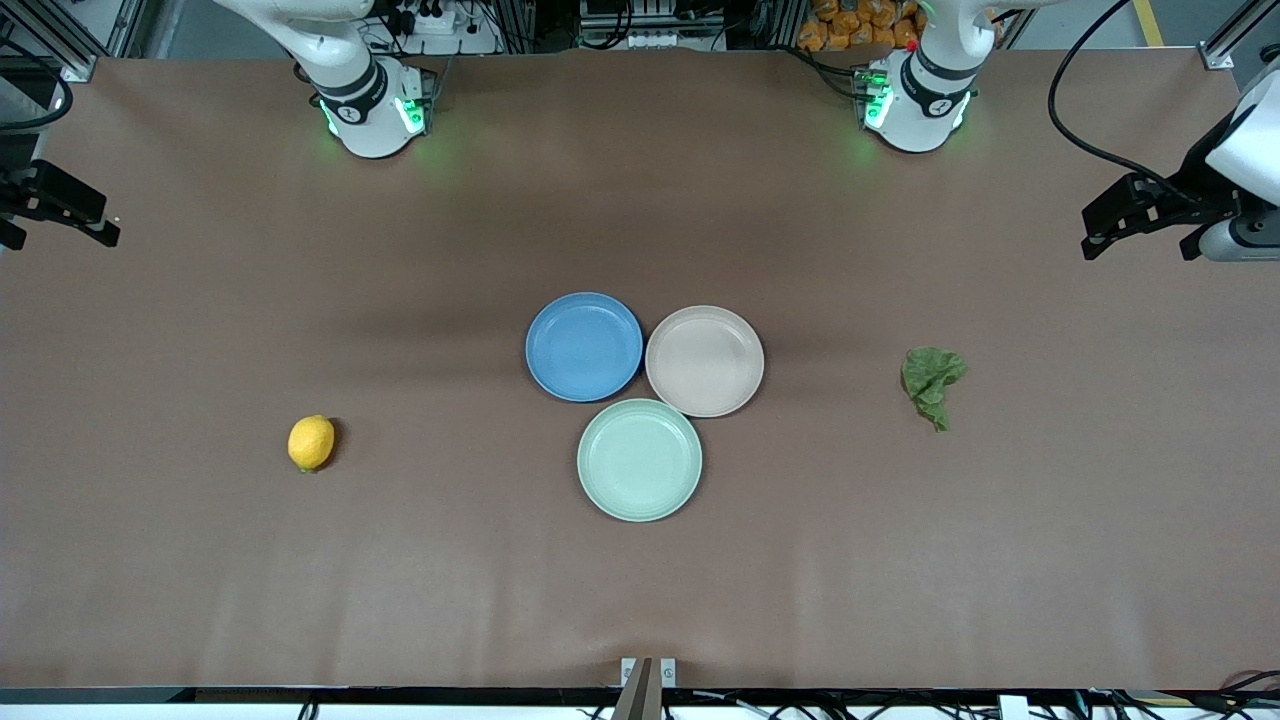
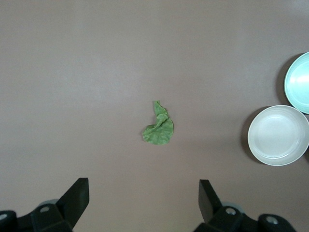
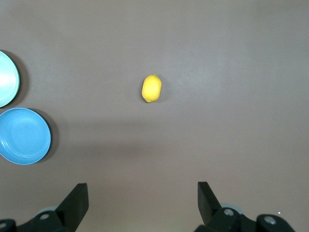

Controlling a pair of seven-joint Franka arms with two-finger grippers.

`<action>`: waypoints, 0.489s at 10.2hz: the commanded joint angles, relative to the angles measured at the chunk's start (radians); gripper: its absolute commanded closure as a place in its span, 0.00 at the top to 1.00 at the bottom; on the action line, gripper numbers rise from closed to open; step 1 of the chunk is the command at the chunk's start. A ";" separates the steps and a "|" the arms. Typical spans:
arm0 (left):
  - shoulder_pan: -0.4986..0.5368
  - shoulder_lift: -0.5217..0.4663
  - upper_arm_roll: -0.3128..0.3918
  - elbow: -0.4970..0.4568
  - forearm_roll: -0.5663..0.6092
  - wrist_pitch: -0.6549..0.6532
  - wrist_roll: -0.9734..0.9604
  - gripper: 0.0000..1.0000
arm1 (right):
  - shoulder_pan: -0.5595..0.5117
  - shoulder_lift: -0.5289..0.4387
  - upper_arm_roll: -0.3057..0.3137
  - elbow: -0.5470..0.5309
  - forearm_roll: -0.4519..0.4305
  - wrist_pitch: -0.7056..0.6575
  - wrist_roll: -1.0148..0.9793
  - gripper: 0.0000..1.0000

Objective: Place lemon and lettuce in plates

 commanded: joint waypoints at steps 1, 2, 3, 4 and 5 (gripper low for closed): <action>-0.001 0.000 -0.004 0.013 0.014 -0.009 0.013 1.00 | 0.069 -0.008 -0.063 -0.010 -0.009 0.008 0.010 1.00; 0.001 0.001 -0.002 0.014 0.014 -0.009 0.015 1.00 | 0.077 -0.008 -0.074 -0.010 -0.009 0.008 0.010 1.00; 0.002 0.004 -0.001 0.013 0.012 -0.009 0.019 1.00 | 0.074 -0.008 -0.074 -0.010 -0.009 0.008 0.008 1.00; 0.004 0.006 -0.001 0.007 0.011 -0.009 0.021 1.00 | 0.073 -0.008 -0.074 -0.010 -0.009 0.008 0.008 1.00; 0.004 0.010 -0.001 -0.002 0.006 -0.007 0.021 1.00 | 0.073 -0.006 -0.074 -0.010 -0.009 0.008 0.008 1.00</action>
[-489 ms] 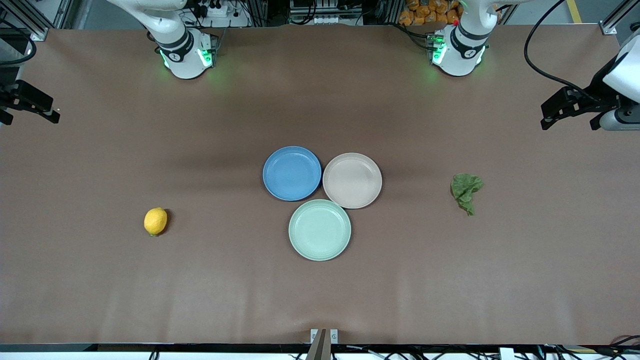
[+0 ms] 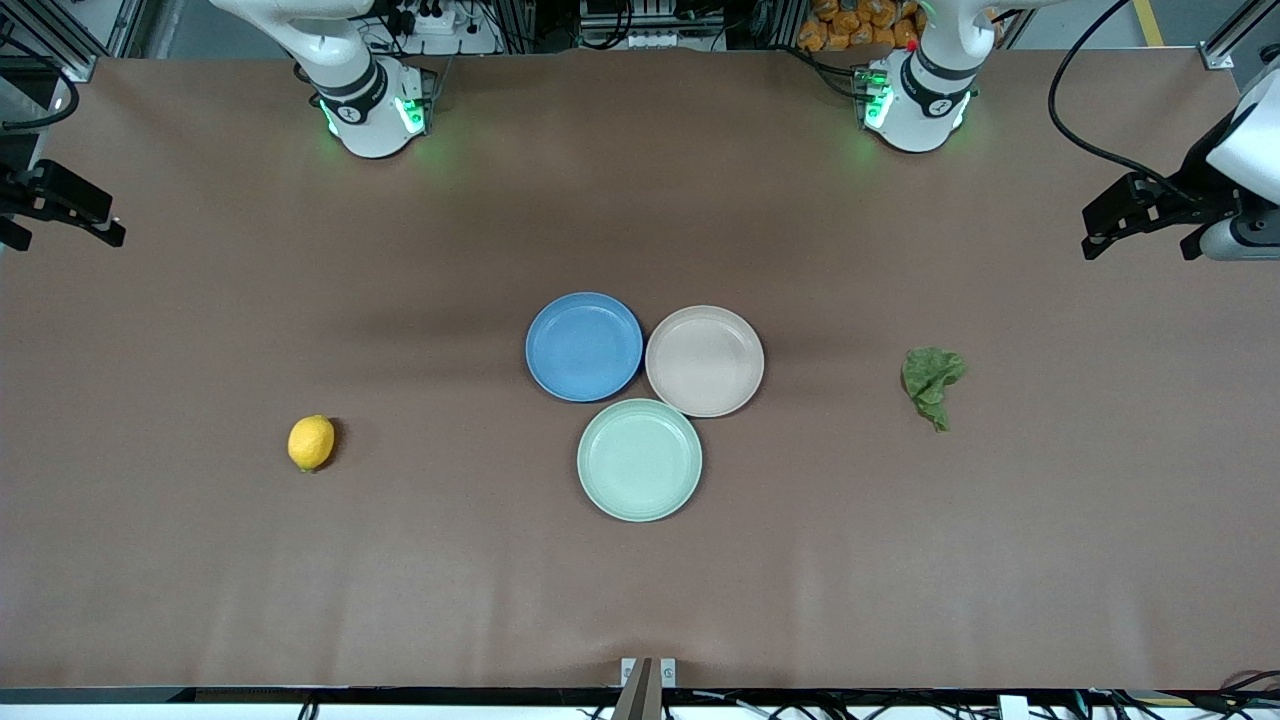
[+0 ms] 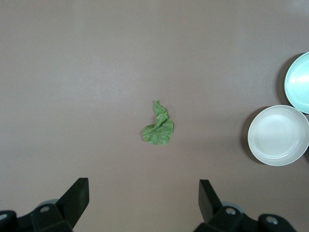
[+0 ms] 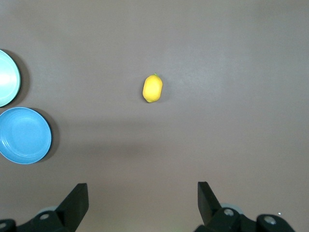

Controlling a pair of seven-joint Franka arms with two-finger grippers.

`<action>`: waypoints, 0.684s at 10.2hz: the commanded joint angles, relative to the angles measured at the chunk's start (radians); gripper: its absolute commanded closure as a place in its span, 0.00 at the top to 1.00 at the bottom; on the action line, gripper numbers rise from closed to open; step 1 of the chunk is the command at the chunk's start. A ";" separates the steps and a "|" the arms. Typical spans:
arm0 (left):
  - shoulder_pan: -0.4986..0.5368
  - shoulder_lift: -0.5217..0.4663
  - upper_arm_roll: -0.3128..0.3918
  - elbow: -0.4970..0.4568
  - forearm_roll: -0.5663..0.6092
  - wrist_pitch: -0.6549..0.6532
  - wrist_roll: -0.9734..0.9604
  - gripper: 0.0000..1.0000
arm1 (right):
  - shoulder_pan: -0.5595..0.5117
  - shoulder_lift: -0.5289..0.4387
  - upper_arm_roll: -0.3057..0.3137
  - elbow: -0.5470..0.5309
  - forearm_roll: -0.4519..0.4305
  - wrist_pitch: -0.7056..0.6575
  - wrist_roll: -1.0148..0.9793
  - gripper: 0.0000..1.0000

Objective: Place lemon and lettuce in plates

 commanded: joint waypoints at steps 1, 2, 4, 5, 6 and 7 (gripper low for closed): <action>0.004 0.026 -0.002 -0.007 0.005 -0.005 0.021 1.00 | 0.008 -0.005 -0.008 -0.019 -0.009 0.012 0.010 1.00; 0.001 0.040 -0.002 -0.024 0.005 0.010 0.021 1.00 | 0.006 -0.003 -0.008 -0.030 -0.009 0.032 0.010 1.00; 0.000 0.040 -0.007 -0.129 0.005 0.096 0.021 1.00 | 0.000 0.046 -0.008 -0.034 -0.006 0.062 0.010 1.00; 0.000 0.037 -0.008 -0.192 0.005 0.151 0.019 1.00 | -0.005 0.082 -0.008 -0.034 -0.006 0.087 0.010 1.00; 0.000 0.043 -0.008 -0.244 0.005 0.214 0.019 1.00 | -0.018 0.124 -0.008 -0.033 -0.006 0.107 0.010 1.00; 0.000 0.054 -0.008 -0.295 0.005 0.274 0.016 1.00 | -0.028 0.174 -0.008 -0.033 -0.006 0.133 0.010 1.00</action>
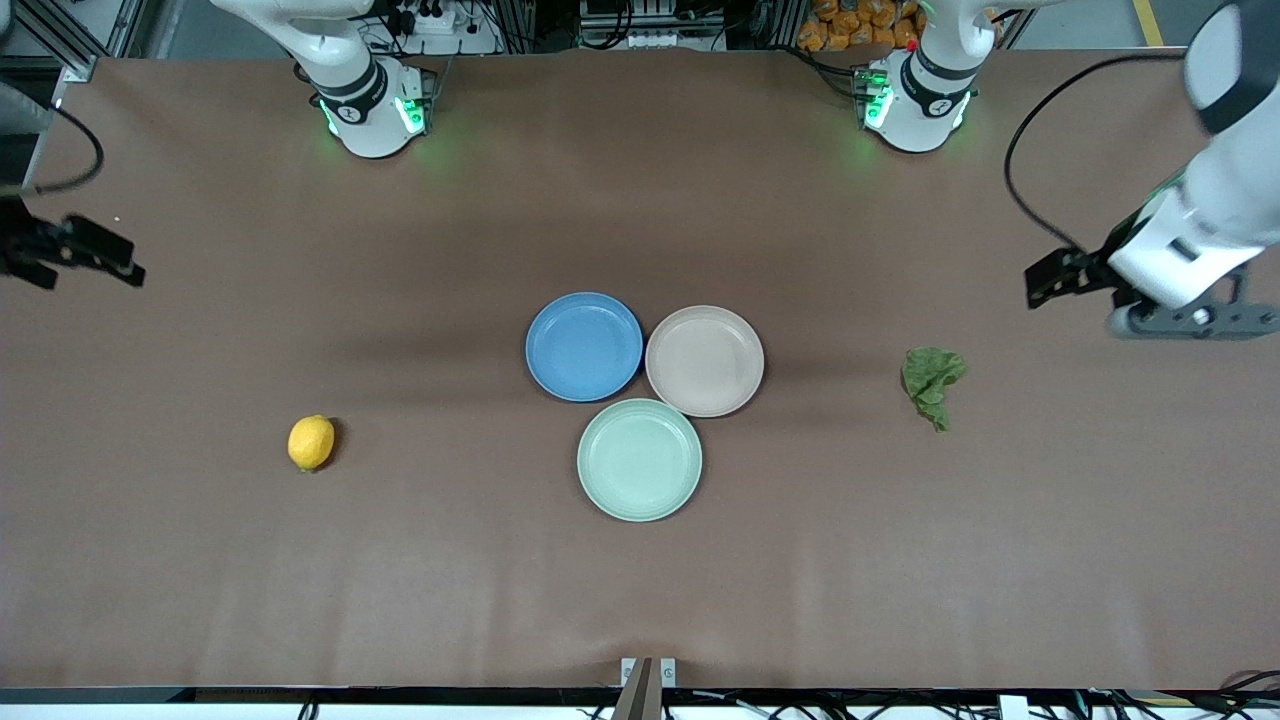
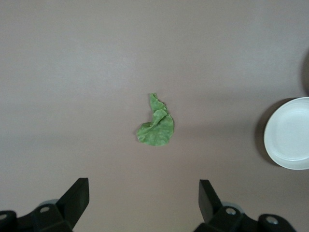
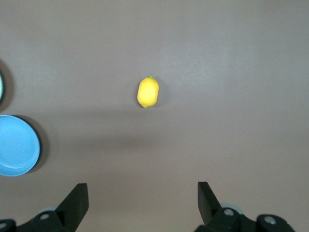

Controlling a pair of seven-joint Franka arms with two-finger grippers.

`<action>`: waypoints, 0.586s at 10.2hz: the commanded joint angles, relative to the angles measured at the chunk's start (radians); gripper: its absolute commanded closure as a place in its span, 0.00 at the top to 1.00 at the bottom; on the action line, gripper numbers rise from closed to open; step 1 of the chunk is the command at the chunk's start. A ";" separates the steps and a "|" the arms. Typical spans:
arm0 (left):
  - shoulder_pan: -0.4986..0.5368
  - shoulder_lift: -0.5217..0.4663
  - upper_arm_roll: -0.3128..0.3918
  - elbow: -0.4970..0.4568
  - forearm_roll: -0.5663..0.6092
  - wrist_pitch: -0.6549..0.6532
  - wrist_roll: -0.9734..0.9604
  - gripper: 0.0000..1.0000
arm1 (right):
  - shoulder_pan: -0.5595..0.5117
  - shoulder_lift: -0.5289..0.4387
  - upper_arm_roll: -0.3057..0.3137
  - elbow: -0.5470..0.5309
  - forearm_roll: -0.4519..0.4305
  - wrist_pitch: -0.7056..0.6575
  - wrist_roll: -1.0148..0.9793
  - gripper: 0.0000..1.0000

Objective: Place lemon and lettuce in plates
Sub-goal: 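Lower the right gripper to the lemon while the left gripper reaches the lettuce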

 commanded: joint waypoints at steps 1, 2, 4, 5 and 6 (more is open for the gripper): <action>0.004 0.014 -0.002 -0.119 0.005 0.102 0.016 1.00 | -0.022 0.117 0.002 0.020 -0.003 0.033 0.010 1.00; 0.004 0.046 -0.002 -0.133 0.005 0.142 0.013 1.00 | -0.019 0.164 0.002 0.023 0.000 0.038 0.011 1.00; 0.008 0.106 -0.001 -0.137 0.005 0.190 0.005 1.00 | -0.019 0.258 0.003 0.023 0.005 0.102 0.020 1.00; 0.019 0.131 -0.001 -0.144 0.005 0.222 0.005 1.00 | -0.016 0.310 0.003 0.025 0.005 0.137 0.022 1.00; 0.021 0.155 -0.001 -0.152 0.005 0.251 0.005 1.00 | -0.011 0.350 0.003 0.025 0.007 0.162 0.024 1.00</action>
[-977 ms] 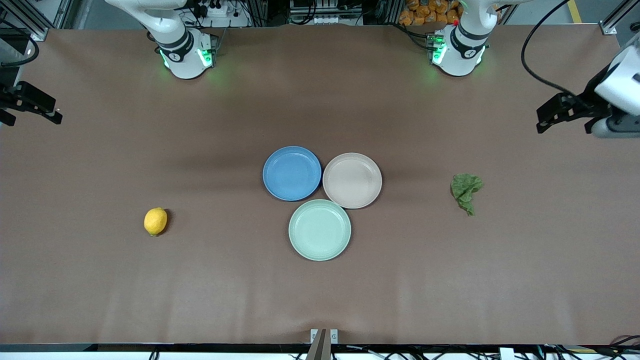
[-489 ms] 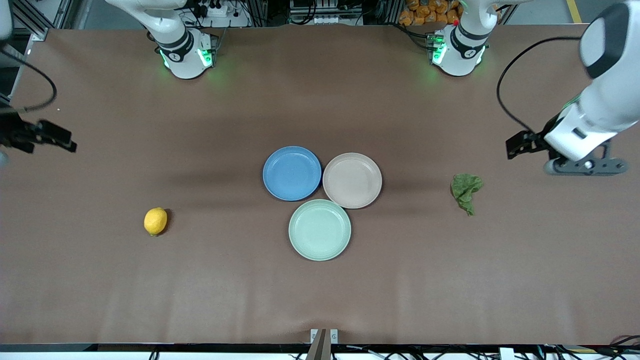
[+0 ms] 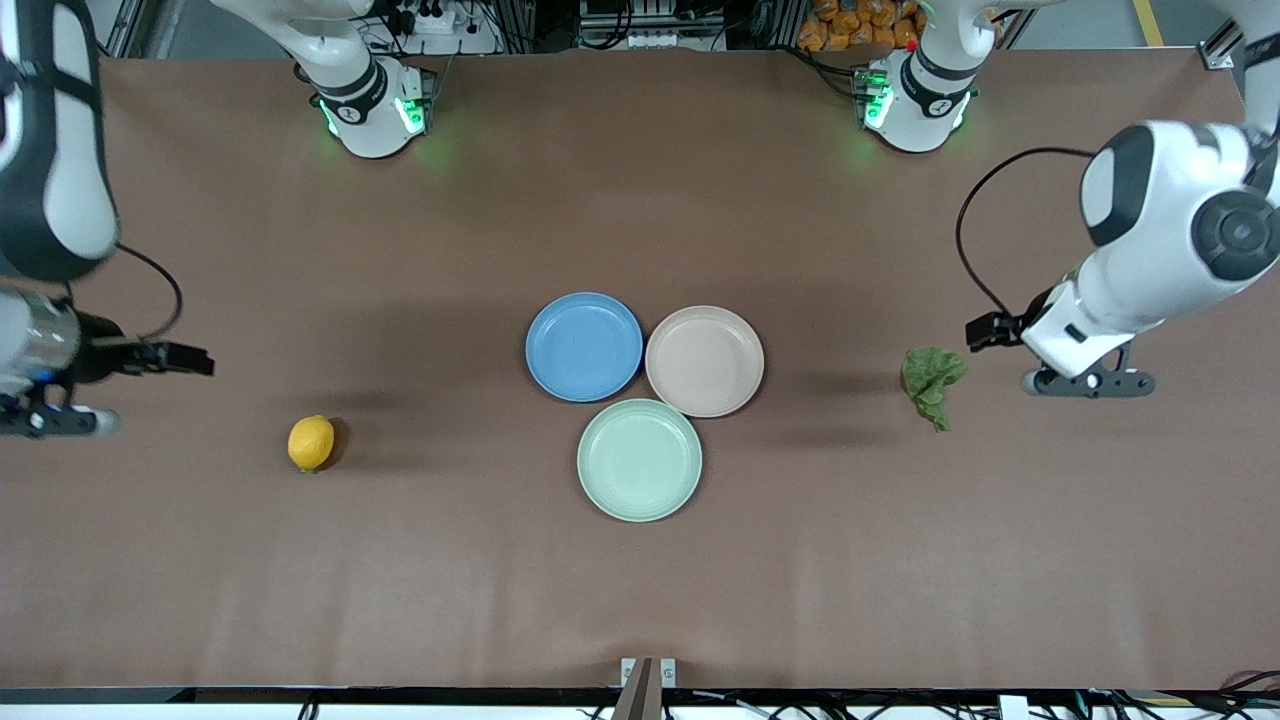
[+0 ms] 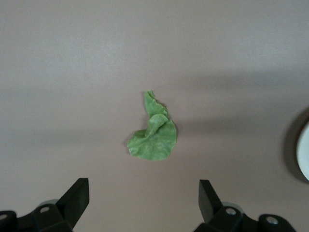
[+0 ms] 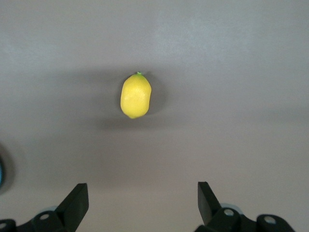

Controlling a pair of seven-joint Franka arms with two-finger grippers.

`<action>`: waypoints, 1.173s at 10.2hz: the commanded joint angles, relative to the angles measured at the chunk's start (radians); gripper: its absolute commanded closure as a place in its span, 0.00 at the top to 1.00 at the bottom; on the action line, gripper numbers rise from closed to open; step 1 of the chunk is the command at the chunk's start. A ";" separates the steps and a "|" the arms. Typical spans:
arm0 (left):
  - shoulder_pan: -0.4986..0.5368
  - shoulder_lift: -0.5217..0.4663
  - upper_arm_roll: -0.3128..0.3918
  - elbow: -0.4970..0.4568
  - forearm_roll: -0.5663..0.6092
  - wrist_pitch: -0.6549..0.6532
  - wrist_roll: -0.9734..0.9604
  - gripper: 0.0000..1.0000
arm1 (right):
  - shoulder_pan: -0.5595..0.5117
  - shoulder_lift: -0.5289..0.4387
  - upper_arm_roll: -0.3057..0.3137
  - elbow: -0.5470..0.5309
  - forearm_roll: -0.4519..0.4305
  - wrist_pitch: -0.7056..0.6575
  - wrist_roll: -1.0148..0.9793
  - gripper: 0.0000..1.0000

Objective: Place lemon and lettuce in plates
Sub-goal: 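Lower the right gripper to the lemon while the left gripper reaches the lettuce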

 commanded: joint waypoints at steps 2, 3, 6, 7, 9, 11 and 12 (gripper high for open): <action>0.010 0.079 -0.005 -0.010 0.005 0.084 0.004 1.00 | 0.004 0.132 0.008 0.030 0.024 0.033 0.090 1.00; 0.010 0.114 -0.003 -0.010 0.005 0.110 0.004 1.00 | 0.010 0.172 0.008 0.028 0.050 0.053 0.164 1.00; 0.010 0.211 -0.003 -0.010 0.006 0.195 0.004 1.00 | 0.021 0.263 0.010 0.027 0.115 0.140 0.269 1.00; 0.008 0.237 -0.005 -0.013 0.006 0.223 0.004 1.00 | 0.019 0.295 0.010 0.027 0.126 0.181 0.269 1.00; -0.001 0.277 -0.005 -0.046 0.006 0.291 0.002 1.00 | 0.033 0.338 0.008 0.021 0.114 0.251 0.267 1.00; -0.001 0.307 -0.005 -0.069 0.006 0.346 -0.002 1.00 | 0.025 0.390 0.008 0.017 0.117 0.301 0.267 1.00; -0.004 0.315 -0.005 -0.073 0.006 0.346 -0.004 1.00 | 0.025 0.403 0.008 0.017 0.122 0.304 0.267 1.00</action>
